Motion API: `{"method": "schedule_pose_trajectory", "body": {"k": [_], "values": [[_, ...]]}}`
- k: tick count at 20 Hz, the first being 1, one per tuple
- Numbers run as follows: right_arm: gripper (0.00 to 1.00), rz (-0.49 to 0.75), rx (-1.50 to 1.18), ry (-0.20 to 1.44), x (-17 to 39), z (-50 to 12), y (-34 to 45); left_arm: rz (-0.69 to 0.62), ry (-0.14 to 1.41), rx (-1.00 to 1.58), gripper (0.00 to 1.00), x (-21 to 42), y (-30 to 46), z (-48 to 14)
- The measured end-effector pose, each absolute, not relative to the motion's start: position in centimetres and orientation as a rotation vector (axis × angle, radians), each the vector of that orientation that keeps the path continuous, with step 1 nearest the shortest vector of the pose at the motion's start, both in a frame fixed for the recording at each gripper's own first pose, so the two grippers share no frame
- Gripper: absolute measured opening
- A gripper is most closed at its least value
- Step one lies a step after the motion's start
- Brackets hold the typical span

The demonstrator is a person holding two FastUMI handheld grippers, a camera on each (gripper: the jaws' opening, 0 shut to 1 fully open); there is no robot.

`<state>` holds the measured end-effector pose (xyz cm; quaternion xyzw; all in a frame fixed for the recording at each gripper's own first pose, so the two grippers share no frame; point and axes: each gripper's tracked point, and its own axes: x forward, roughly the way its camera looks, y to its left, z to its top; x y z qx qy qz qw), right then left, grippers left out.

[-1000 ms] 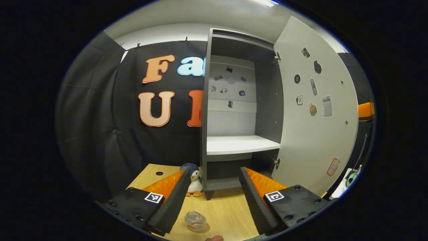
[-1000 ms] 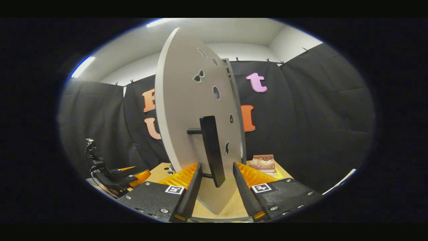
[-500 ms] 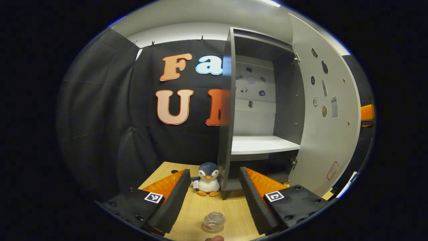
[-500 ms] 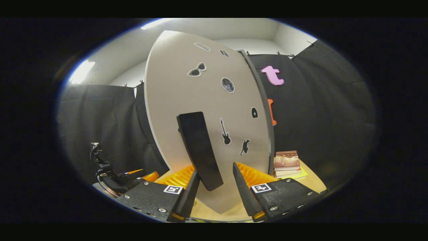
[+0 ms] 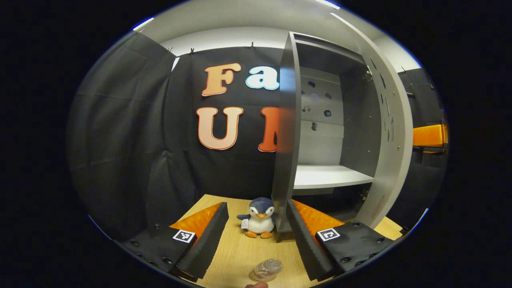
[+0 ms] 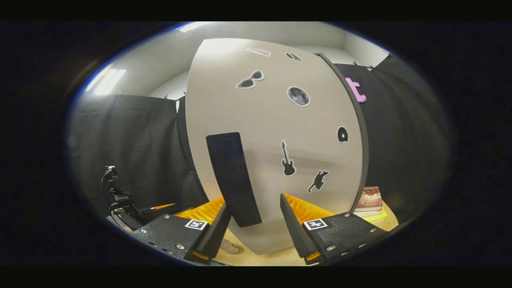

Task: Open the cabinet door with the right hand, grasp the bottle in the cabinet with the left hand and place it on the coaster, then close the cabinet door with the right hand.

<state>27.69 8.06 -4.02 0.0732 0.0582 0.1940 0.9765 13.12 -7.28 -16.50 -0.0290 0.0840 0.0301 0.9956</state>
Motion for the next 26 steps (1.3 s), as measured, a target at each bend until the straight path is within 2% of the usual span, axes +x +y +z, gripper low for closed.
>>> {"method": "schedule_pose_trajectory", "body": {"k": [11, 12, 13, 21, 26], "values": [[0.86, 0.376, 0.08, 0.088, 30.3, -3.7, 9.6, 0.099, 0.149, -0.076, 0.95, 17.3, -3.0, -16.1], [0.9, 0.37, 0.074, 0.083, 30.4, -3.7, 9.7, 0.094, 0.147, -0.078, 0.95, 17.8, -3.0, -16.1], [0.88, 0.361, 0.067, 0.08, 30.5, -3.6, 9.8, 0.089, 0.144, -0.084, 0.95, 18.3, -3.0, -15.9], [0.95, 0.219, -0.069, 0.048, 31.0, -4.2, 9.8, 0.063, 0.16, -0.112, 0.95, 20.9, -2.4, -16.5], [0.94, 0.137, -0.093, 0.029, 32.4, -4.7, 9.9, 0.052, 0.168, -0.127, 0.95, 22.4, -1.7, -17.2]]}}
